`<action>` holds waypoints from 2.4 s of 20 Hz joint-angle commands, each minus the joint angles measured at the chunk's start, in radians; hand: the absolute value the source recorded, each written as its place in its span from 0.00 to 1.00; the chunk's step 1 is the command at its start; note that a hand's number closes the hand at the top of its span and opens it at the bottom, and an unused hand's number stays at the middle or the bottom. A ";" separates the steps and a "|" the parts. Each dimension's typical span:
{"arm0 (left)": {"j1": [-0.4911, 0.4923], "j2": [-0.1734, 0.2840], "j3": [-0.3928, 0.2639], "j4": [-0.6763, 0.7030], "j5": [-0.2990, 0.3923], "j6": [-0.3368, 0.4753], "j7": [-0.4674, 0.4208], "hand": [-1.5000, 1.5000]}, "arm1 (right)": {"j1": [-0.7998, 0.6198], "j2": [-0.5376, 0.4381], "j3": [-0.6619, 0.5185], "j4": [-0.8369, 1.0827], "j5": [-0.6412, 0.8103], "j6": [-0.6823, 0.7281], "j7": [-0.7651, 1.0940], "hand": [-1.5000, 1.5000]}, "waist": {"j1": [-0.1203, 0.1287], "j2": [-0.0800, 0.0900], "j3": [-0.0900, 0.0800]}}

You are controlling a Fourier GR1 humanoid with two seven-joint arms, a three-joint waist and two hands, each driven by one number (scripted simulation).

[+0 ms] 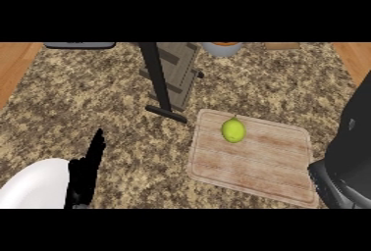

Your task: Pick the bell pepper from the cutting board and place it in the tiered basket

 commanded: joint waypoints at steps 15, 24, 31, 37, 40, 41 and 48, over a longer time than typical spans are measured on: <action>-0.025 -0.004 0.031 0.015 0.006 -0.041 -0.009 0.50 | -0.115 0.096 -0.020 0.643 0.157 -0.340 -0.170 1.00 | 0.019 0.013 0.001; 0.020 -0.007 0.016 -0.015 -0.029 -0.037 -0.035 0.50 | -0.166 0.056 -0.070 0.865 0.161 -0.463 -0.211 1.00 | 0.018 0.009 0.002; -0.029 -0.042 0.005 0.023 -0.036 -0.029 0.001 0.50 | -0.152 0.094 -0.229 0.938 0.029 -0.664 -0.229 0.00 | 0.028 0.015 0.003; -0.034 -0.064 0.000 0.022 -0.063 0.006 0.008 0.50 | -0.100 0.108 -0.284 0.932 -0.076 -0.833 -0.374 0.00 | 0.019 0.013 0.003; -0.018 -0.056 -0.004 0.003 -0.060 -0.010 0.010 0.50 | -0.144 0.108 -0.287 0.938 -0.131 -0.919 -0.368 0.00 | 0.025 0.010 0.002; 0.009 -0.050 0.021 0.042 -0.036 -0.033 -0.051 0.50 | -0.153 0.108 -0.266 0.934 -0.125 -0.955 -0.370 0.00 | 0.024 0.010 0.002; 0.024 -0.016 0.049 0.006 -0.028 -0.040 -0.022 0.50 | -0.080 -0.004 -0.243 0.789 0.021 -1.108 -0.293 0.00 | -0.023 -0.005 0.003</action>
